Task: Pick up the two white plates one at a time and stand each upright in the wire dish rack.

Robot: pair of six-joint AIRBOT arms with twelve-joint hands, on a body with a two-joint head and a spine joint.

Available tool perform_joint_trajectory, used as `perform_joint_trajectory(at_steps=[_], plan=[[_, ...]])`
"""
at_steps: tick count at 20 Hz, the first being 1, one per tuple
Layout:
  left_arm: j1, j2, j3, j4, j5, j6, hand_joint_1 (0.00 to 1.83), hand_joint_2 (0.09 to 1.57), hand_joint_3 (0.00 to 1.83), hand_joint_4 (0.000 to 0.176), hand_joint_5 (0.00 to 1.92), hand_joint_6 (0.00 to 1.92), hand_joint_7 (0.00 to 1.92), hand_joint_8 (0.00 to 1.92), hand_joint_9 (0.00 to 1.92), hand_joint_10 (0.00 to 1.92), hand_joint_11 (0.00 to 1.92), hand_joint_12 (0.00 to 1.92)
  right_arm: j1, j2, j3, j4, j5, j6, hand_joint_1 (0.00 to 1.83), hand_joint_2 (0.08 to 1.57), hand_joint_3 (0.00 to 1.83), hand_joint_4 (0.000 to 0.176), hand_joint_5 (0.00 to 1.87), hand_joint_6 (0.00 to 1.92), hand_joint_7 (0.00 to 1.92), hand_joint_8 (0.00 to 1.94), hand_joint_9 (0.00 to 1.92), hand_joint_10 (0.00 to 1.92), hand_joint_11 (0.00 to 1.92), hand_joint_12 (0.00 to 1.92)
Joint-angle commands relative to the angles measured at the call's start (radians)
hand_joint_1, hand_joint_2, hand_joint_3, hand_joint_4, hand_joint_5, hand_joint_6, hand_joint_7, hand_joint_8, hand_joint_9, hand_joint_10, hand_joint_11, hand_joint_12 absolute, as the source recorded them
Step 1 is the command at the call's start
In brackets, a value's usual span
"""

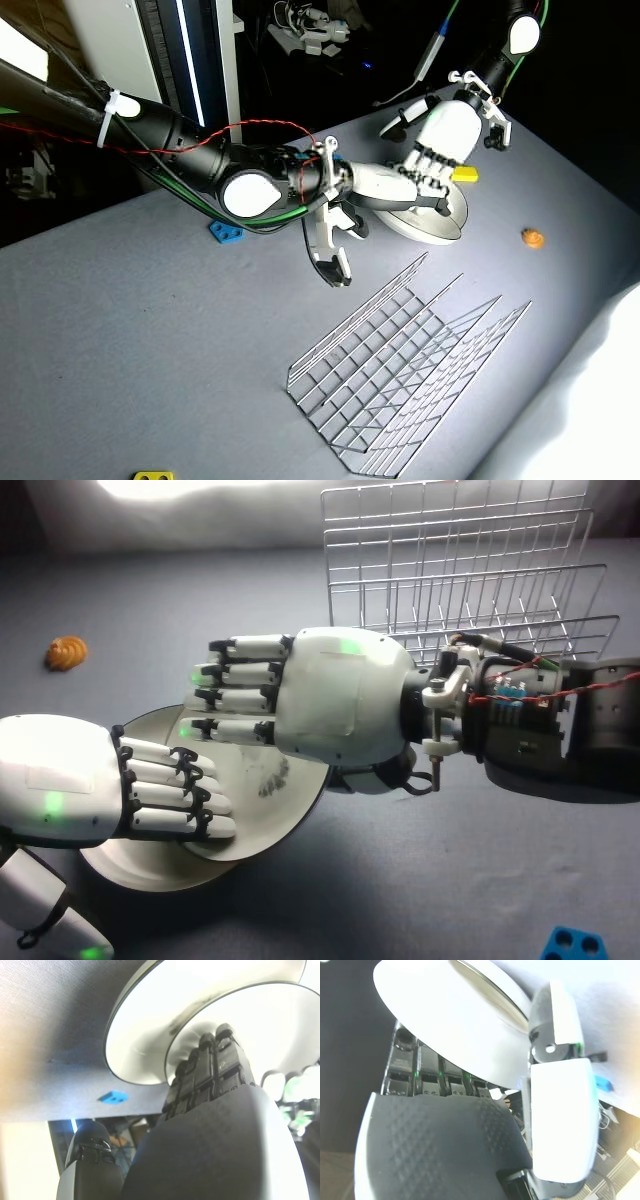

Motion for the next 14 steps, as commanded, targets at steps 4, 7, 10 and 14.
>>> perform_joint_trajectory(at_steps=[4,7,10,14], plan=[[0.004,-0.006,0.001,-0.016,-0.034,-0.002,0.00,1.07,0.01,0.000,0.00,0.00,0.00,0.00,0.00,0.00,0.00,0.00,0.011,-0.007,0.004,0.026,0.123,-0.001,1.05,1.08,0.00,0.000,0.62,0.03,0.67,0.02,0.64,0.07,0.20,1.10],[0.004,-0.006,0.001,-0.016,-0.034,-0.002,0.00,1.07,0.00,0.000,0.00,0.00,0.00,0.00,0.00,0.00,0.00,0.00,0.002,-0.007,0.004,0.025,0.121,-0.002,1.16,1.12,0.00,0.000,0.95,0.79,1.06,0.02,1.03,0.08,0.65,1.03],[0.004,-0.006,0.001,-0.016,-0.034,-0.003,0.00,1.07,0.00,0.000,0.00,0.00,0.00,0.00,0.00,0.00,0.00,0.00,0.000,-0.007,0.004,0.025,0.121,-0.003,1.23,1.10,0.01,0.000,0.93,1.04,1.11,0.77,1.17,0.10,0.76,1.05],[0.004,-0.006,0.000,-0.016,-0.034,-0.007,0.00,1.07,0.01,0.000,0.00,0.00,0.00,0.00,0.00,0.00,0.00,0.00,0.000,-0.007,0.004,0.025,0.124,-0.003,1.28,1.06,0.00,0.000,1.06,0.84,1.17,0.72,1.13,0.57,0.91,1.00]])
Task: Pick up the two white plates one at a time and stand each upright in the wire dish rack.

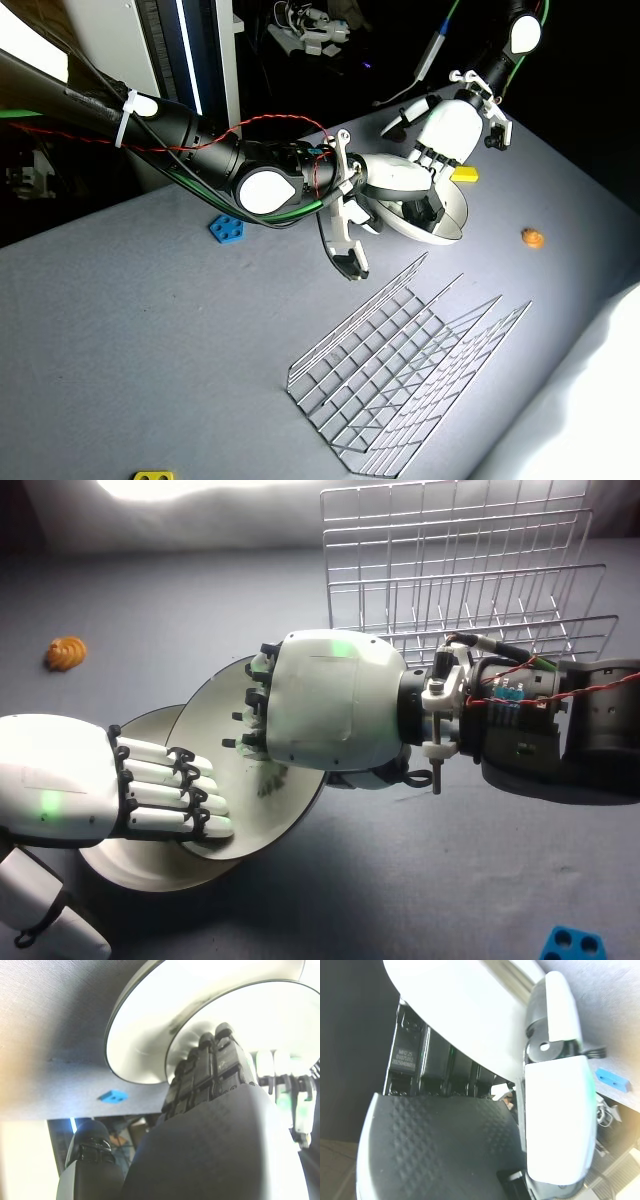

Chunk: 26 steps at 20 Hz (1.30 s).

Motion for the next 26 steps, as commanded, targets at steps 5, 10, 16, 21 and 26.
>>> perform_joint_trajectory(at_steps=[5,10,16,21,26], plan=[[-0.026,0.007,-0.005,-0.031,-0.050,-0.022,0.00,1.07,0.00,0.000,0.00,0.00,0.00,0.00,0.00,0.00,0.00,0.00,0.006,0.001,-0.004,0.031,0.092,0.007,1.25,1.05,0.00,0.017,1.07,0.83,1.17,0.72,1.26,0.23,0.91,1.00],[-0.077,0.044,-0.001,-0.069,-0.093,-0.038,0.00,1.07,0.00,0.000,0.00,0.00,0.00,0.00,0.00,0.00,0.00,0.00,0.006,0.001,-0.010,0.031,0.098,0.007,1.25,1.05,0.00,0.015,1.07,0.84,1.18,0.67,1.30,0.11,0.89,1.00],[-0.100,0.101,0.005,-0.075,-0.149,-0.042,0.00,1.07,0.00,0.000,0.00,0.00,0.00,0.00,0.00,0.00,0.00,0.00,0.004,0.002,-0.019,0.031,0.100,0.007,1.26,1.05,0.00,0.009,1.08,0.81,1.20,0.64,1.19,0.34,0.92,0.93],[-0.100,0.145,0.030,-0.078,-0.181,-0.043,0.00,1.07,0.00,0.000,0.00,0.00,0.00,0.00,0.00,0.00,0.00,0.00,0.011,0.013,-0.042,0.031,0.104,0.007,1.25,1.05,0.00,0.012,1.06,0.87,1.20,0.63,1.27,0.10,0.89,0.96],[-0.105,0.179,0.041,-0.110,-0.193,-0.068,0.00,1.07,0.00,0.000,0.00,0.00,0.00,0.00,0.00,0.00,0.00,0.00,0.038,0.056,-0.099,0.057,0.110,0.014,1.26,1.04,0.00,0.003,1.08,0.81,1.24,0.58,1.34,0.07,0.92,0.98]])
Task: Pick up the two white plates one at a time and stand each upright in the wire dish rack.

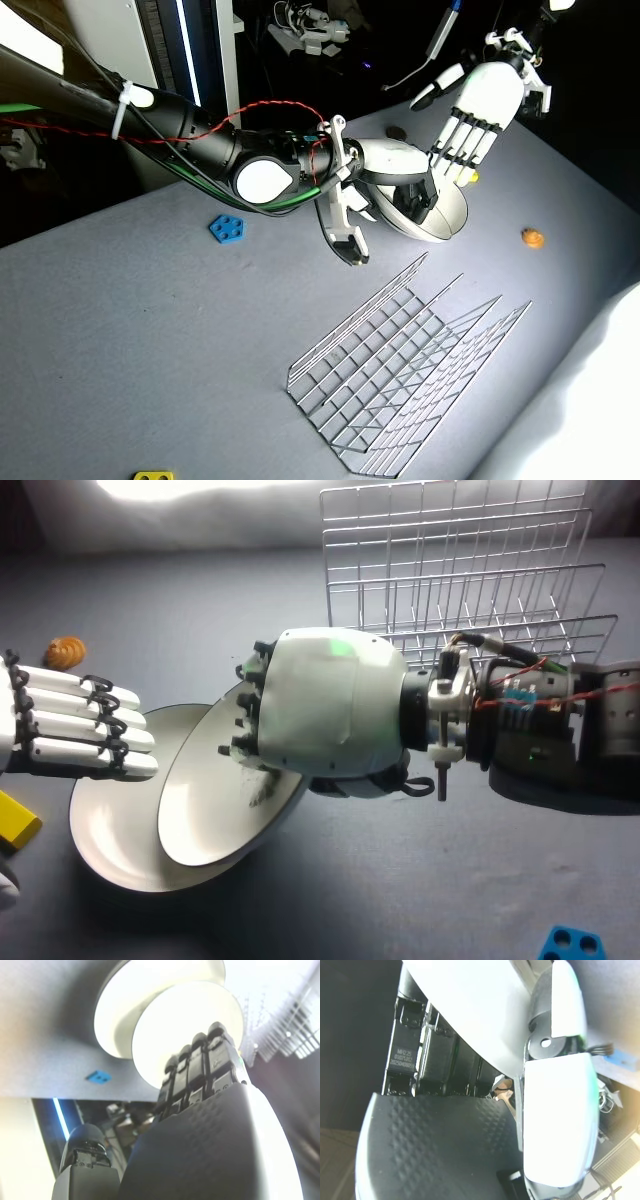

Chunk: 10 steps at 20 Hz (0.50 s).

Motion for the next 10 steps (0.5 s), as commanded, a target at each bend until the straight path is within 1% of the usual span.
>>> perform_joint_trajectory(at_steps=[1,3,5,7,8,9,10], plan=[[-0.014,0.018,0.004,-0.088,-0.047,-0.005,0.00,1.07,0.00,0.000,0.00,0.00,0.00,0.00,0.00,0.00,0.00,0.00,0.021,0.012,-0.011,0.028,0.112,0.005,1.25,1.05,0.00,0.008,1.06,0.85,1.20,0.65,1.33,0.06,0.90,1.01],[-0.021,0.022,0.014,-0.088,-0.056,-0.005,0.00,1.07,0.00,0.000,0.00,0.00,0.00,0.00,0.00,0.00,0.00,0.00,0.044,0.033,-0.032,0.059,0.099,0.021,1.24,1.07,0.00,0.018,1.04,0.89,1.15,0.72,1.31,0.03,0.88,1.05],[-0.023,0.011,0.051,-0.088,-0.056,-0.021,0.00,1.07,0.00,0.000,0.00,0.00,0.00,0.00,0.00,0.00,0.00,0.00,0.064,0.061,-0.060,0.080,0.091,0.048,1.24,1.06,0.00,0.017,1.05,0.86,1.16,0.70,1.31,0.03,0.90,1.04],[-0.022,-0.001,0.092,-0.092,-0.056,-0.042,0.00,1.08,0.00,0.000,0.01,0.00,0.00,0.00,0.00,0.00,0.00,0.00,0.078,0.088,-0.090,0.084,0.092,0.068,1.24,1.06,0.00,0.016,1.05,0.88,1.17,0.69,1.30,0.02,0.89,1.03],[-0.022,-0.004,0.105,-0.096,-0.058,-0.042,0.00,1.08,0.00,0.000,0.02,0.01,0.00,0.00,0.00,0.00,0.00,0.00,0.083,0.100,-0.101,0.084,0.092,0.089,1.24,1.07,0.00,0.008,1.02,0.91,1.16,0.72,1.31,0.02,0.89,1.03],[-0.018,-0.006,0.114,-0.097,-0.062,-0.042,0.00,1.08,0.01,0.000,0.00,0.00,0.00,0.00,0.00,0.00,0.00,0.00,0.090,0.111,-0.109,0.084,0.092,0.115,1.24,1.07,0.00,0.011,1.03,0.90,1.15,0.74,1.31,0.02,0.89,1.02],[-0.012,-0.008,0.122,-0.097,-0.063,-0.042,0.00,1.08,0.01,0.000,0.00,0.00,0.00,0.00,0.00,0.00,0.00,0.00,0.096,0.121,-0.114,0.084,0.091,0.148,1.25,1.06,0.00,0.010,1.05,0.86,1.18,0.68,1.33,0.02,0.92,0.99]])
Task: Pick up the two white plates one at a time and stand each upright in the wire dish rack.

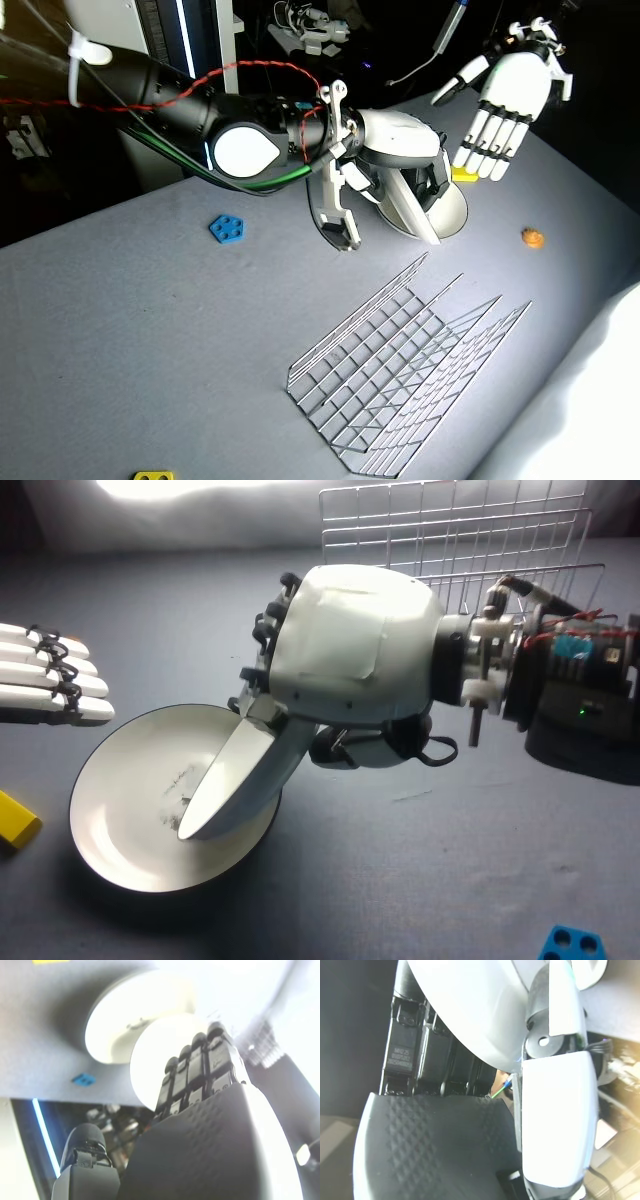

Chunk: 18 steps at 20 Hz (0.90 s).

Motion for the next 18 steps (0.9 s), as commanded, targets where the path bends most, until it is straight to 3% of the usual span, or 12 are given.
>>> perform_joint_trajectory(at_steps=[1,3,6,9,12,14,18], plan=[[0.001,-0.002,0.010,-0.067,-0.043,-0.001,0.00,1.07,0.00,0.000,0.00,0.00,0.00,0.00,0.00,0.00,0.00,0.00,0.022,0.012,-0.007,0.015,0.124,0.031,1.24,1.07,0.00,0.010,1.04,0.88,1.16,0.72,1.32,0.02,0.91,0.99],[0.003,-0.003,0.014,-0.067,-0.043,-0.001,0.00,1.08,0.00,0.000,0.00,0.00,0.00,0.00,0.00,0.00,0.00,0.00,0.039,0.032,-0.010,0.015,0.103,0.121,1.25,1.05,0.00,0.003,1.06,0.83,1.21,0.64,1.34,0.02,0.94,0.95],[0.003,0.000,0.009,-0.067,-0.043,-0.001,0.00,1.08,0.00,0.000,0.01,0.00,0.00,0.00,0.00,0.00,0.00,0.00,0.081,0.066,-0.017,0.015,0.038,0.292,1.24,1.08,0.00,0.005,1.00,0.93,1.15,0.74,1.31,0.00,0.90,0.97],[0.010,0.001,0.012,-0.067,-0.044,0.008,0.00,1.08,0.00,0.000,0.00,0.00,0.00,0.00,0.00,0.00,0.00,0.00,0.115,0.099,-0.021,-0.060,0.029,0.471,1.24,1.07,0.00,0.013,1.02,0.92,1.15,0.72,1.31,0.00,0.90,0.98],[0.015,-0.004,0.024,-0.067,-0.044,0.009,0.00,1.08,0.00,0.000,0.00,0.00,0.00,0.00,0.00,0.00,0.00,0.00,0.160,0.131,-0.029,-0.127,-0.014,0.664,1.25,1.06,0.00,0.010,1.05,0.88,1.19,0.66,1.33,0.01,0.93,0.97],[0.017,-0.005,0.024,-0.067,-0.044,0.012,0.00,1.08,0.00,0.000,0.01,0.00,0.00,0.00,0.00,0.00,0.00,0.00,0.186,0.145,-0.029,-0.185,-0.028,0.779,1.24,1.08,0.00,0.018,1.02,0.93,1.13,0.75,1.29,0.01,0.88,0.98],[0.016,-0.005,0.022,-0.067,-0.044,0.014,0.00,1.07,0.00,0.000,0.01,0.00,0.00,0.00,0.00,0.00,0.00,0.00,0.201,0.158,-0.037,-0.203,-0.031,0.832,1.24,1.06,0.00,0.015,1.05,0.87,1.16,0.70,1.32,0.01,0.92,0.97]])
